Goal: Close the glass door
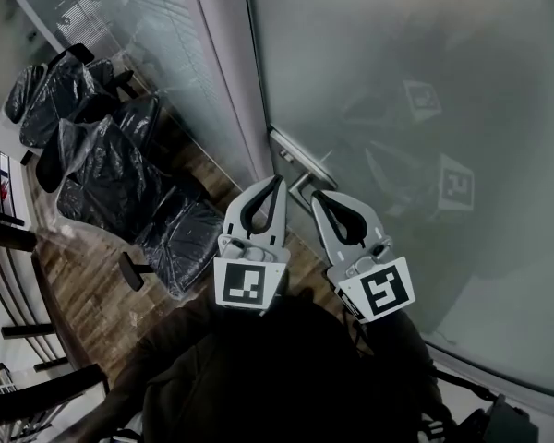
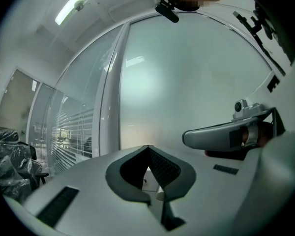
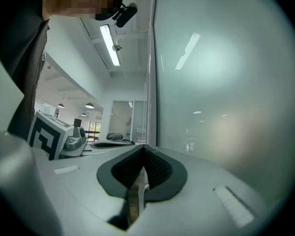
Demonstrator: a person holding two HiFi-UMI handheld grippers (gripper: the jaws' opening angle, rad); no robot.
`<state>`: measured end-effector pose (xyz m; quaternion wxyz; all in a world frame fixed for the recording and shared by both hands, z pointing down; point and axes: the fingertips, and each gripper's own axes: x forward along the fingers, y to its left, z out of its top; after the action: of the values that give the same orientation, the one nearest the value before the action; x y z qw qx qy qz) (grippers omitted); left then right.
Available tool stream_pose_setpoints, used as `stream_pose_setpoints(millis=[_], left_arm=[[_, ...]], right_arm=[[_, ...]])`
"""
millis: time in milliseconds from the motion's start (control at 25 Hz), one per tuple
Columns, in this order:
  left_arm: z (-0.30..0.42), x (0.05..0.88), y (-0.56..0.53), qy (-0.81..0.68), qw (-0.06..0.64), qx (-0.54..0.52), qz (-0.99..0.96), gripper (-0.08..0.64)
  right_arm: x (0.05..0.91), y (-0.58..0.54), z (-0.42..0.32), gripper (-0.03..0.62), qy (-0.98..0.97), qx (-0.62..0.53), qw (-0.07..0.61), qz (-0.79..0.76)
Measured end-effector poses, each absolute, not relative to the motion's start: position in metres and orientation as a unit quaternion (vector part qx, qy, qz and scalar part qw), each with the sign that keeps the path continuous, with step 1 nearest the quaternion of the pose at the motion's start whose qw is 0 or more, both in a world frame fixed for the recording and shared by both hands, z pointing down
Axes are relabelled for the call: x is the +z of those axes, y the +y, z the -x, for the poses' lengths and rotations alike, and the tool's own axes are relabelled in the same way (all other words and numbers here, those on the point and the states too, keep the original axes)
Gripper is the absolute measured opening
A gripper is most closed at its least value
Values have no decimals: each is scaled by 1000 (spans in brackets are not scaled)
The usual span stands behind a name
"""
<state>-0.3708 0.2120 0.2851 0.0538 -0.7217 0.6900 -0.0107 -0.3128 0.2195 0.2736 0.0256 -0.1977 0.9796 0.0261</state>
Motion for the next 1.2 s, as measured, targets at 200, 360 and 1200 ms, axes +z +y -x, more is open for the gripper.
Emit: stream_pose_setpoints(millis=[200,360,1200], left_arm=[[371,286,209,686,49,-11,726,-3],[370,287,209,685,52,-12,727,-3],[370,288,208,683,50,-17,729,-3]], right_arm=[[269,217,312,1,978,22,26,204],[272,216,310,1,977,21,24,212],[269,213,311,0,976,23,28,215]])
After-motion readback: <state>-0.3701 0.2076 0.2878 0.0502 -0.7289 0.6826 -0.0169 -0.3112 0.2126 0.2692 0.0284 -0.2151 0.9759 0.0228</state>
